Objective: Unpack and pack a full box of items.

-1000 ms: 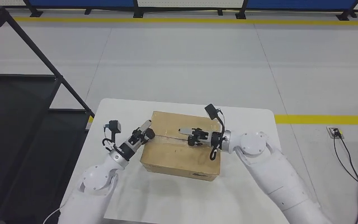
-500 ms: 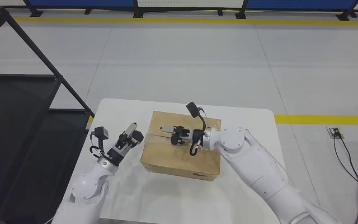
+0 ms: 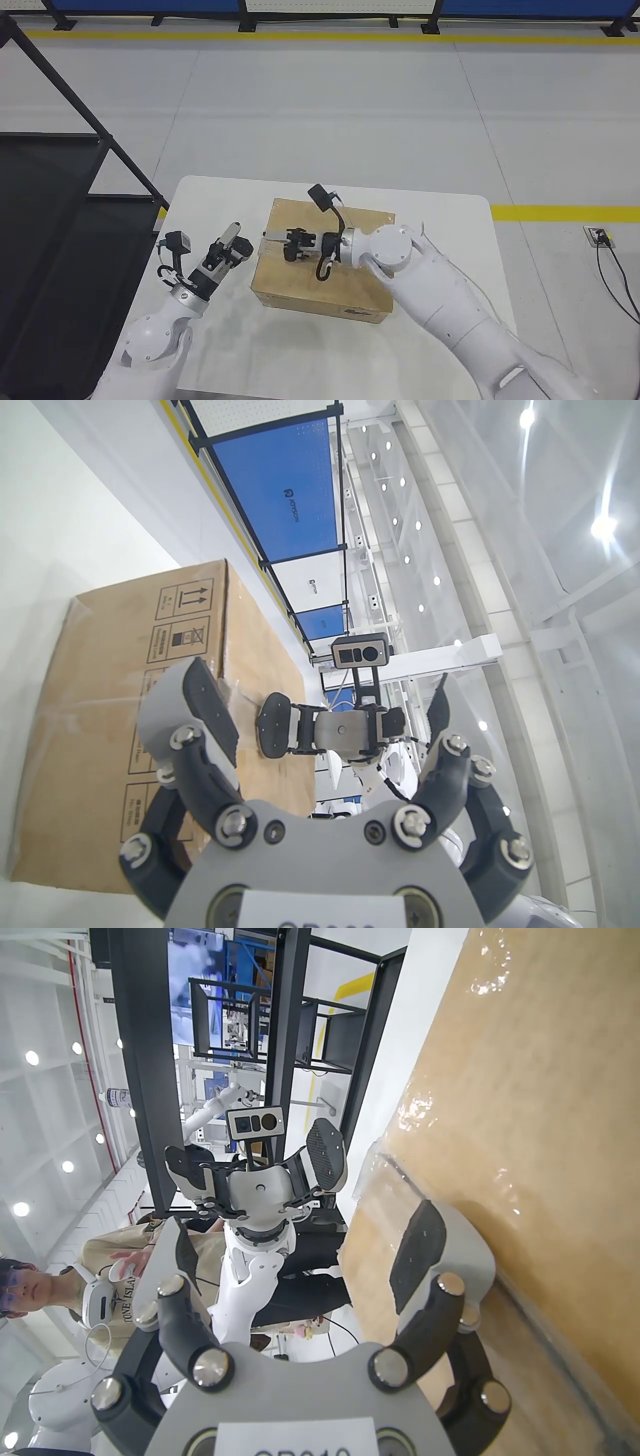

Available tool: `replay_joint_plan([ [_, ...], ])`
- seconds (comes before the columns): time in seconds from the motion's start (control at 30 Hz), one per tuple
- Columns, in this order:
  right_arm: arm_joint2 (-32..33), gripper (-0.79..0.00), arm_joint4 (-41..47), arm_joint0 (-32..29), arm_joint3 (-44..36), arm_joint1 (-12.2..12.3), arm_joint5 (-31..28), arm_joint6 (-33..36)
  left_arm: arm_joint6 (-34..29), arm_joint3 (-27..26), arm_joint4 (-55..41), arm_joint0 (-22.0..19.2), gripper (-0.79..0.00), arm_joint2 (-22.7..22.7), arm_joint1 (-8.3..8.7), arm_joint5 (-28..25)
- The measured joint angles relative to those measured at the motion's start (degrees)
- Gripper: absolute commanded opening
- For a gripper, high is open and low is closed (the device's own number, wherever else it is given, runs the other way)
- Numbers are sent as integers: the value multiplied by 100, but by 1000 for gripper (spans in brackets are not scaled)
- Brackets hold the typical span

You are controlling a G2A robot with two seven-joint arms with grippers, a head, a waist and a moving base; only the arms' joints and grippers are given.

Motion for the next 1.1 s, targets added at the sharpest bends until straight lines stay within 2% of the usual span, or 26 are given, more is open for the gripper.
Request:
replay_joint_plan([
  [0.2, 163, 0, -152, 4, 31, 52, 0, 228, -51, 14, -6, -39, 0, 19, -1, 19],
  [0.47, 495, 0, -584, -262, -322, 261, 171, 374, -95, 75, -4, -129, 0, 76, -10, 39],
  [1.1, 1963, 0, -1638, -1555, -2082, 998, 1071, 432, -154, 207, 58, -385, 0, 280, -44, 104],
])
